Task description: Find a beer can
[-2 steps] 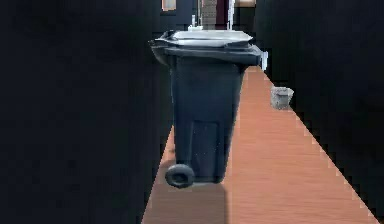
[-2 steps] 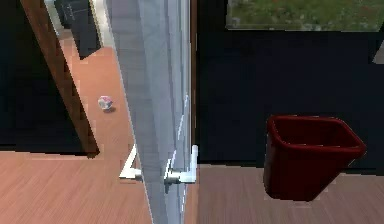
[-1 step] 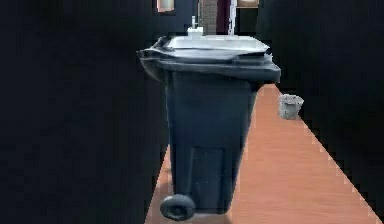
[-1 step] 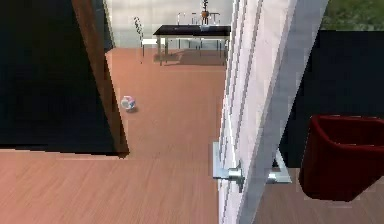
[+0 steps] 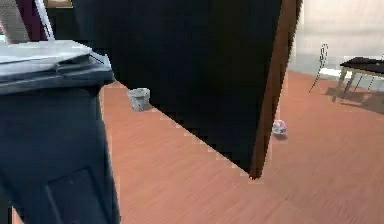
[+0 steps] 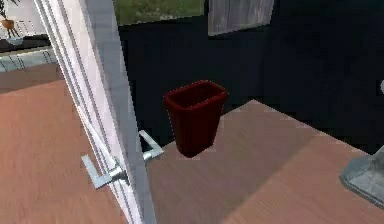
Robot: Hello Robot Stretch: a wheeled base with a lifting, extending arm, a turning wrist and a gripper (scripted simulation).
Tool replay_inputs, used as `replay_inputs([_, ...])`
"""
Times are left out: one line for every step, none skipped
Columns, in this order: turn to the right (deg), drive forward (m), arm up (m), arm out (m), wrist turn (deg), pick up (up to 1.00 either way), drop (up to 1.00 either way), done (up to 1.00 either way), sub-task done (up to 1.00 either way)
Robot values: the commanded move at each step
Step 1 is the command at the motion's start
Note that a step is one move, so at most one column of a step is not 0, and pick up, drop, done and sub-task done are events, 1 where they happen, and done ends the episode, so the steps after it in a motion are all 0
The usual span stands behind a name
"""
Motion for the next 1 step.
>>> replay_inputs([0.0, 1.00, 0.00, 0.00, 0.0, 0.00, 0.00, 0.00, 0.00])
